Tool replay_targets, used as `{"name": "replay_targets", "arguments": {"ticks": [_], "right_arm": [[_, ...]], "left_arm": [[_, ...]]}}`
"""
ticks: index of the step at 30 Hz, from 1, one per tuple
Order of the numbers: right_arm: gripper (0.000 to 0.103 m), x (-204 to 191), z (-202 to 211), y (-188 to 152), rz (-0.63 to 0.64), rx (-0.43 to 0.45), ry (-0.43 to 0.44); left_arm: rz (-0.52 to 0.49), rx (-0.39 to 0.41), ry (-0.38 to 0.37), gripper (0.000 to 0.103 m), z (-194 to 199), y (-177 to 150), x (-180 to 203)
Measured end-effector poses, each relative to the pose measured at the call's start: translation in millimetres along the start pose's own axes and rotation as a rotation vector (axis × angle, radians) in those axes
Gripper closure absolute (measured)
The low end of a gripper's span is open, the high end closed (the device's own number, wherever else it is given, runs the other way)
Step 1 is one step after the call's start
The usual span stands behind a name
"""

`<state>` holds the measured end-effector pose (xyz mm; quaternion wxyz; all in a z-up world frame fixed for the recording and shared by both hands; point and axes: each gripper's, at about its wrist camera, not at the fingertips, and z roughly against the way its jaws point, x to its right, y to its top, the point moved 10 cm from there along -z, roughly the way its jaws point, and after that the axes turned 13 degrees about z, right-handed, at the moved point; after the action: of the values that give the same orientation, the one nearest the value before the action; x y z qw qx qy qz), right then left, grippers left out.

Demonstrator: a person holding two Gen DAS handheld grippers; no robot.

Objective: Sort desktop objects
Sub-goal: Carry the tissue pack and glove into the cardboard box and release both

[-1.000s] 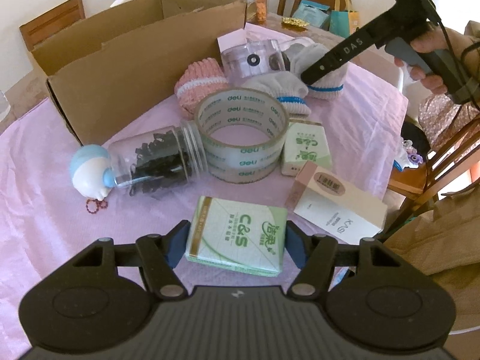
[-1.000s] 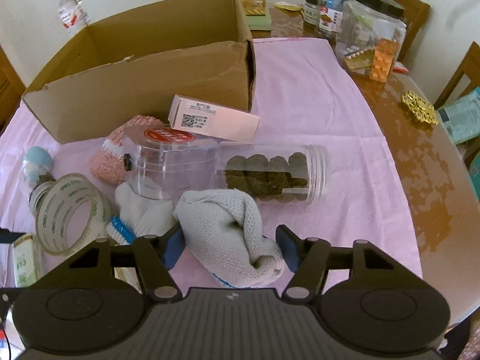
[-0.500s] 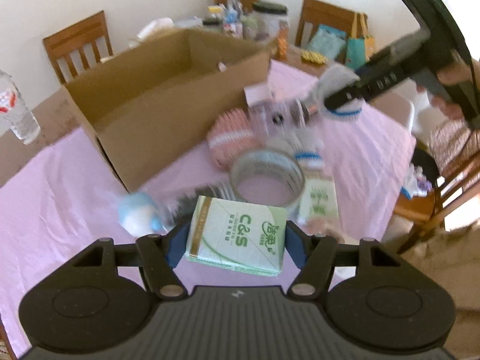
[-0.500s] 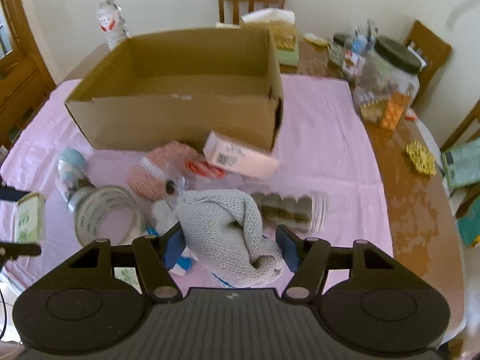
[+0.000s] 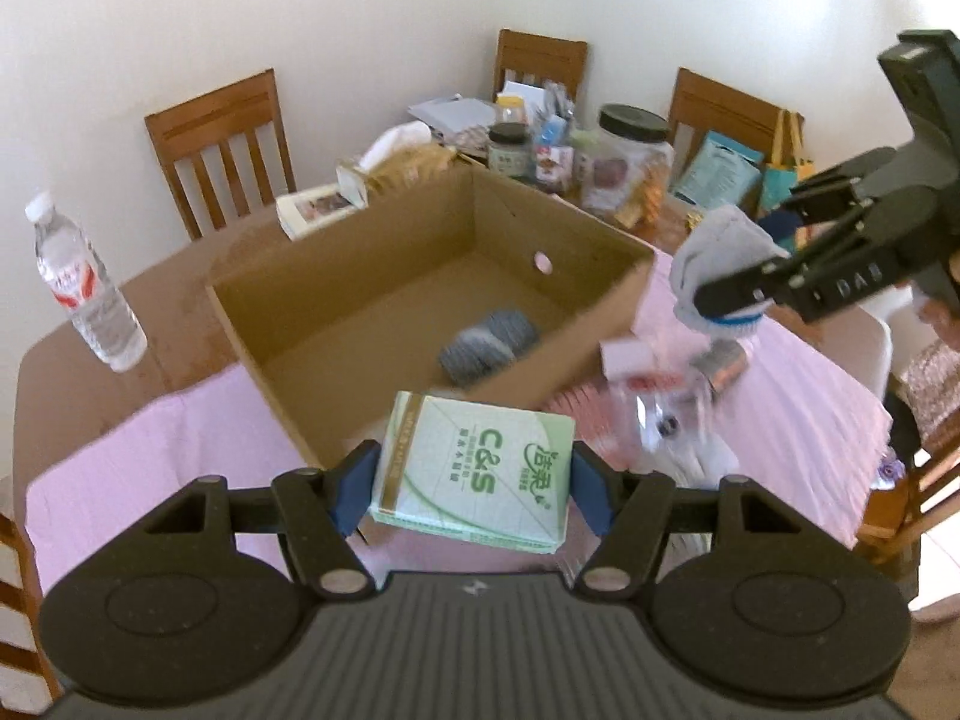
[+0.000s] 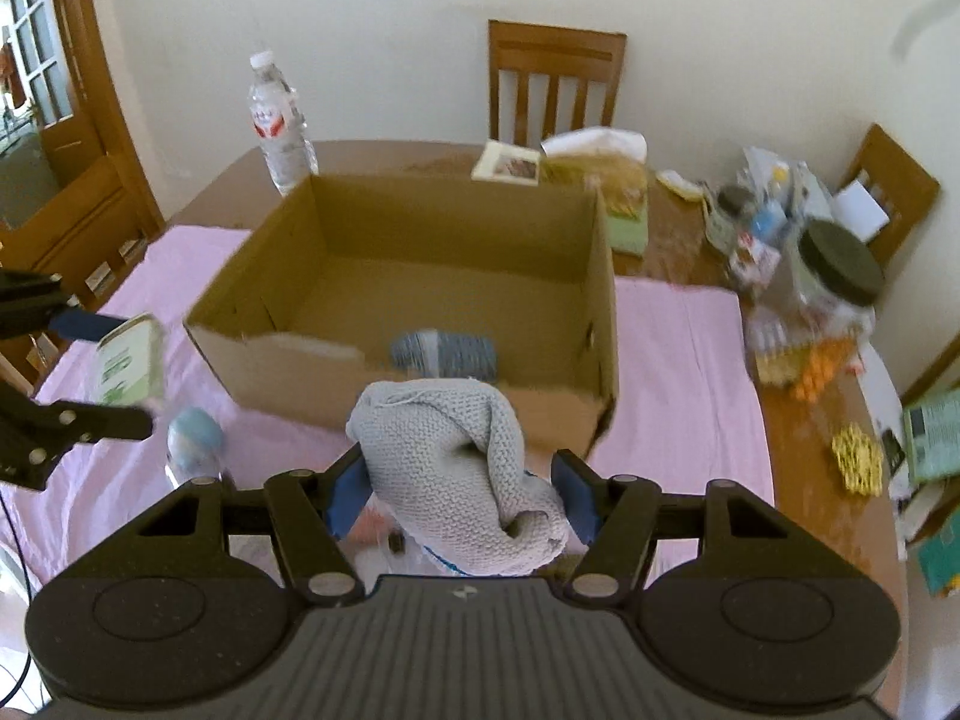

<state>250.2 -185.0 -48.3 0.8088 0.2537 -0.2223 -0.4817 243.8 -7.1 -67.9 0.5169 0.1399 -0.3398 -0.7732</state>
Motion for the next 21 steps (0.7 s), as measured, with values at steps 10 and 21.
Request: {"name": "replay_targets", "arguments": {"ticks": [10, 21], "right_arm": [[0.034, 2.5, -26.5, 60.3, 0.008, 0.031, 0.058], [0.027, 11.0, -74.7, 88.9, 0.021, -0.010, 0.052]], "left_arm": [[-0.001, 0.025, 0.021, 0.037, -28.6, 59.9, -7.8], [0.059, -0.003, 0.090, 0.023, -66.4, 79.6, -37.7]]}}
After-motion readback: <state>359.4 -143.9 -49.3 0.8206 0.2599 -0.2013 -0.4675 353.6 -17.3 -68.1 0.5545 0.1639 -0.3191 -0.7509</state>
